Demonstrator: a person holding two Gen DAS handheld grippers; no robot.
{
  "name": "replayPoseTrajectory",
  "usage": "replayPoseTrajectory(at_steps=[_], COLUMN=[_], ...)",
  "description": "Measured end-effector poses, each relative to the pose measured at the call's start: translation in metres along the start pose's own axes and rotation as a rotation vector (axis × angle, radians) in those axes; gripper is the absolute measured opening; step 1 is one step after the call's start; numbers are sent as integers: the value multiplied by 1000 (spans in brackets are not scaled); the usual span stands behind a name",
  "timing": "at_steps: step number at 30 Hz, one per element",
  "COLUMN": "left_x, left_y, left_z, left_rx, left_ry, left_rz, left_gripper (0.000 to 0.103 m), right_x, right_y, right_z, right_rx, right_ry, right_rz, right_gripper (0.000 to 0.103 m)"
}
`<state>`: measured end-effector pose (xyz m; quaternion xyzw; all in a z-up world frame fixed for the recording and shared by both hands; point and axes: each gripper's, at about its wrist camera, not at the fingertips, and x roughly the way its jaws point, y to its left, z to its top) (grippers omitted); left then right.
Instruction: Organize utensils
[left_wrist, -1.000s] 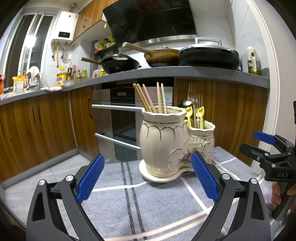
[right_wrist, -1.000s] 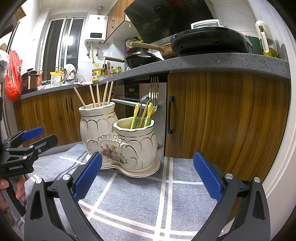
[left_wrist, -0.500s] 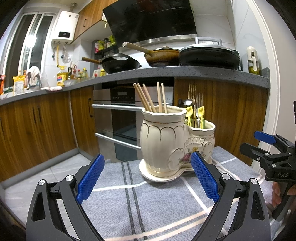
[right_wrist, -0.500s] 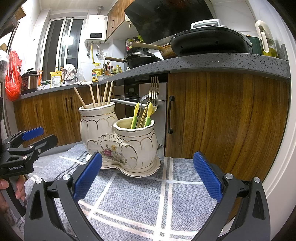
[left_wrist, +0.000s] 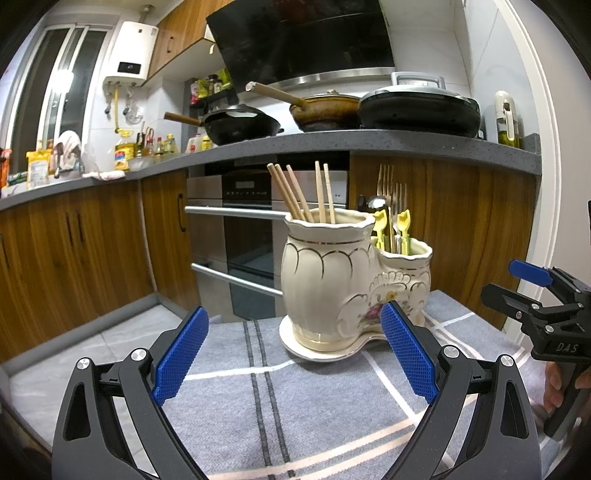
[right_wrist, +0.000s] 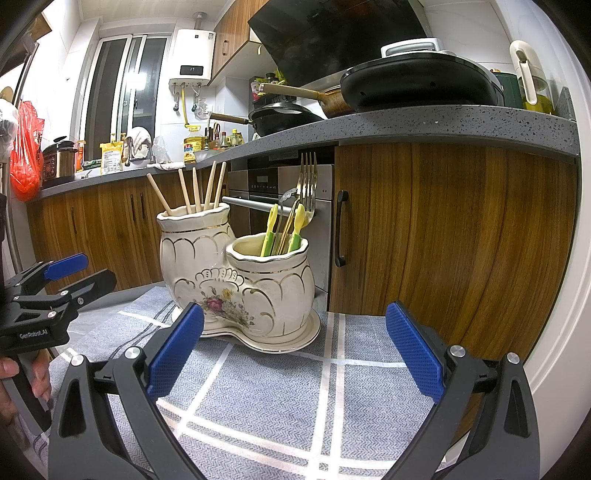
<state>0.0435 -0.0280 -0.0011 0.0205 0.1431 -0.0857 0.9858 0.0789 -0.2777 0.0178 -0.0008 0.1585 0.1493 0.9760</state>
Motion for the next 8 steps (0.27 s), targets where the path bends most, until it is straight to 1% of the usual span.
replayPoseTrajectory(at_steps=[8], left_x=[2], left_y=[-1], left_z=[0], left_rx=[-1], left_ry=[3], left_rz=[9], left_gripper=[97], right_x=[0], right_y=[0], right_z=[0], right_rx=[0], right_ry=[0], right_rz=[0], right_gripper=[97])
